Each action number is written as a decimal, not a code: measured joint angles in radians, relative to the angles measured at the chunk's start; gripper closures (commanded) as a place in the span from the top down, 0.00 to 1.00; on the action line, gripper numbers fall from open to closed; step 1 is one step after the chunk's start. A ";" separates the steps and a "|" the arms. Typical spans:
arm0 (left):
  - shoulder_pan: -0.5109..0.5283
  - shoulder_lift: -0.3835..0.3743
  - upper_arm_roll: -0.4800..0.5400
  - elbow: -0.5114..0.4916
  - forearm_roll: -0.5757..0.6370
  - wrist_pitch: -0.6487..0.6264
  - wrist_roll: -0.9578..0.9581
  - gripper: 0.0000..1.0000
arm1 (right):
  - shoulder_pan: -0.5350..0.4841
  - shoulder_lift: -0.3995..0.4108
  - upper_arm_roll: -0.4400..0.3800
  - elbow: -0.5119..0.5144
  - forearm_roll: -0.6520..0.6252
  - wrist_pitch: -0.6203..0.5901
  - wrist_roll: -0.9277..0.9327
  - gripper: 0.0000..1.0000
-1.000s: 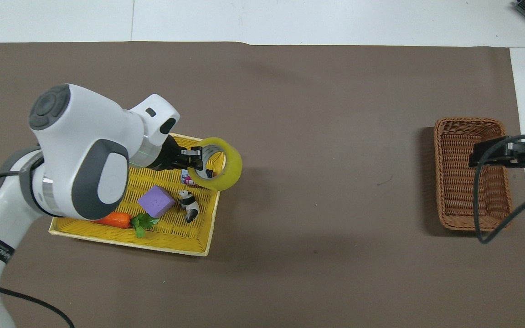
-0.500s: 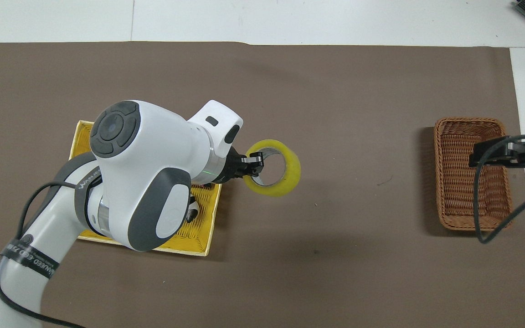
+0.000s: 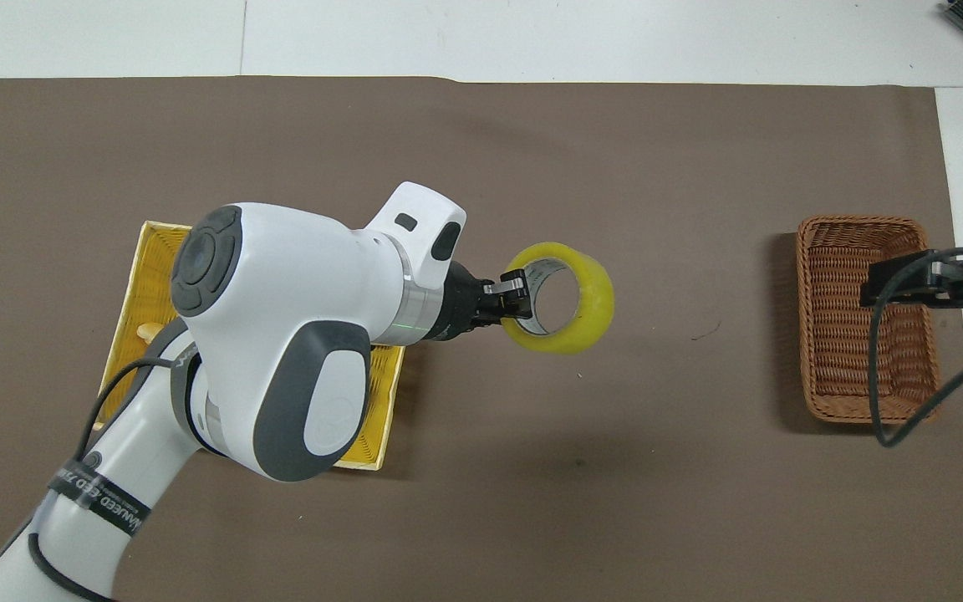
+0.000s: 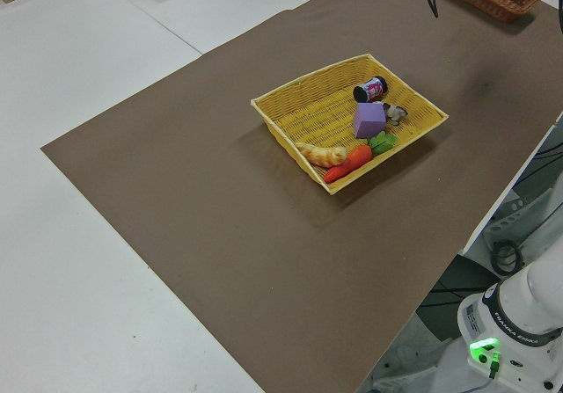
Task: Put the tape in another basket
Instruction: 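Grasp the tape roll with the left gripper and lift it toward the basket, then hold the tape with the left gripper while the right gripper reaches it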
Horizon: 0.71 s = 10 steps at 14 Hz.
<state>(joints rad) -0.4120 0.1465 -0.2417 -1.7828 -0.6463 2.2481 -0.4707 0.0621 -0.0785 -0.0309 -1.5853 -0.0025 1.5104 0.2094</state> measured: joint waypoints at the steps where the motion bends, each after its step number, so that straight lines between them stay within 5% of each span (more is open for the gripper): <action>1: 0.000 0.000 -0.017 0.000 -0.011 0.015 -0.001 0.00 | 0.000 0.000 0.000 0.000 0.000 0.000 0.000 1.00; 10: -0.001 0.000 -0.046 -0.004 -0.039 0.027 -0.007 0.00 | -0.004 0.000 0.000 0.000 0.000 0.000 0.000 1.00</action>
<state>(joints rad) -0.4125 0.1465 -0.2881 -1.7864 -0.6852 2.2756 -0.4772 0.0584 -0.0785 -0.0310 -1.5853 -0.0025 1.5104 0.2089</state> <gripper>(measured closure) 0.780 0.000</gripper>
